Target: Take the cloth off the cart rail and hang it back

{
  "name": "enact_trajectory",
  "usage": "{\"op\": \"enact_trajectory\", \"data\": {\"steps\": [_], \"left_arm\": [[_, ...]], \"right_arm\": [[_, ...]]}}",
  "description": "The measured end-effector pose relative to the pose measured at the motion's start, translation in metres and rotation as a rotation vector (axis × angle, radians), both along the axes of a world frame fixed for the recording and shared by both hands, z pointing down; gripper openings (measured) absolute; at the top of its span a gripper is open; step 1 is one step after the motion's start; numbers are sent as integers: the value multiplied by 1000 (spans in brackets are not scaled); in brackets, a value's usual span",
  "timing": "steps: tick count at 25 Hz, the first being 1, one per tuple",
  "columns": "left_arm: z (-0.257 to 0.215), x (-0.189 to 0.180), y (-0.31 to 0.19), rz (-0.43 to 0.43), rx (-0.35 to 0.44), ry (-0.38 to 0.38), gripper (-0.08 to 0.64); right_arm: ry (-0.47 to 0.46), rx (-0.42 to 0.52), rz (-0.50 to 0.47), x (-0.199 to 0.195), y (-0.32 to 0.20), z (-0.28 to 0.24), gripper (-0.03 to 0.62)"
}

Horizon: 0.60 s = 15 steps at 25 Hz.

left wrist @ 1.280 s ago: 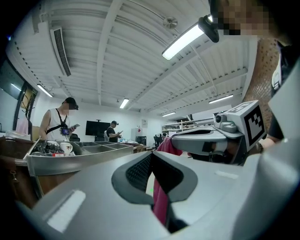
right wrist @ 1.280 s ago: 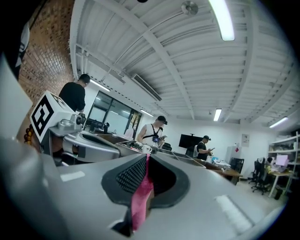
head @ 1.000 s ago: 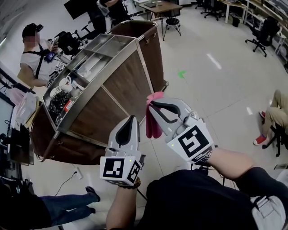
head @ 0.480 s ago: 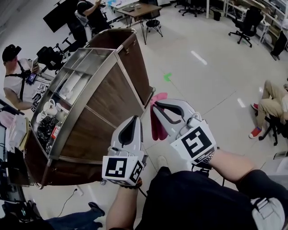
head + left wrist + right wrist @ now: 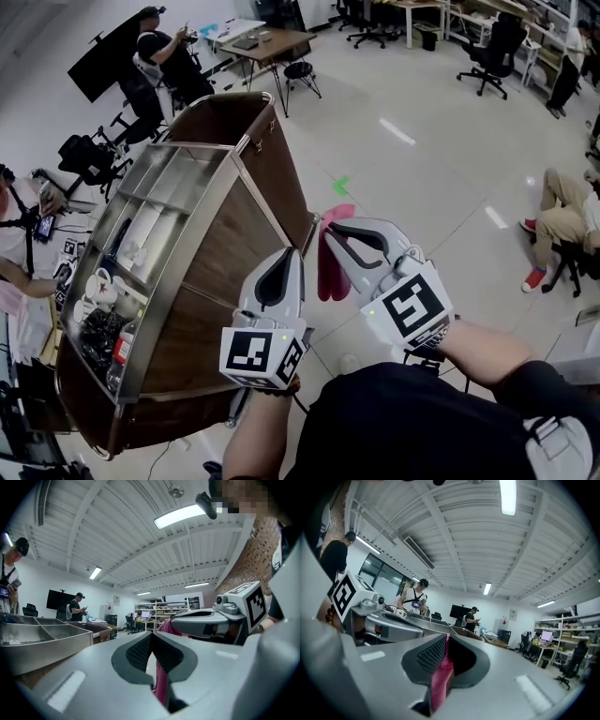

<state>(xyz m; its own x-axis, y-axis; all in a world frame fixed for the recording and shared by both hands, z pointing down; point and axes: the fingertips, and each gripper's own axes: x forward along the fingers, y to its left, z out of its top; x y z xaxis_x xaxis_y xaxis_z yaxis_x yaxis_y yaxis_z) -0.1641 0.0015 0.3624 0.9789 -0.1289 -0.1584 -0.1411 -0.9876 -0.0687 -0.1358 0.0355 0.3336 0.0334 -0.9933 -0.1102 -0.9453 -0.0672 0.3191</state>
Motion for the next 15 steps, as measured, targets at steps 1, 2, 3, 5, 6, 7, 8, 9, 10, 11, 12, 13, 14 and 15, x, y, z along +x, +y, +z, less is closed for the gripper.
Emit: {"op": "enact_trajectory", "data": {"steps": [1, 2, 3, 5, 6, 7, 8, 9, 10, 11, 12, 13, 14, 15], "left_arm": [[-1, 3, -9, 5, -4, 2, 3], [-2, 6, -17, 9, -8, 4, 3], [-3, 8, -26, 15, -9, 5, 3], [-4, 14, -43, 29, -8, 3, 3], [-5, 18, -50, 36, -7, 1, 3], [-7, 21, -57, 41, -5, 0, 3], [-9, 25, -63, 44, -5, 0, 3], [-11, 30, -70, 47, -6, 0, 3], [-11, 34, -75, 49, -7, -1, 3], [-10, 38, -80, 51, -9, -4, 3], [-8, 43, -84, 54, -12, -8, 3], [-5, 49, -88, 55, -14, -12, 3], [-3, 55, -91, 55, -15, -16, 3], [-2, 61, -94, 55, -16, -18, 3]], "right_arm": [[6, 2, 6, 4, -8, -1, 18], [-18, -6, 17, 6, -16, -1, 18], [-43, -14, 28, 9, -24, 0, 18], [-50, -15, 43, 15, -41, -1, 18], [-52, -15, 49, 20, -49, -2, 18], [-34, -9, 51, 25, -57, -5, 18], [-10, -2, 51, 31, -64, -7, 18], [1, 0, 52, 36, -71, -9, 18], [1, 0, 54, 42, -78, -9, 18], [-1, -1, 56, 47, -83, -9, 18], [-4, -1, 58, 52, -87, -9, 18], [-4, 0, 59, 58, -90, -8, 18], [-4, 3, 60, 64, -93, -9, 18], [-10, 3, 60, 70, -95, -9, 18]]}}
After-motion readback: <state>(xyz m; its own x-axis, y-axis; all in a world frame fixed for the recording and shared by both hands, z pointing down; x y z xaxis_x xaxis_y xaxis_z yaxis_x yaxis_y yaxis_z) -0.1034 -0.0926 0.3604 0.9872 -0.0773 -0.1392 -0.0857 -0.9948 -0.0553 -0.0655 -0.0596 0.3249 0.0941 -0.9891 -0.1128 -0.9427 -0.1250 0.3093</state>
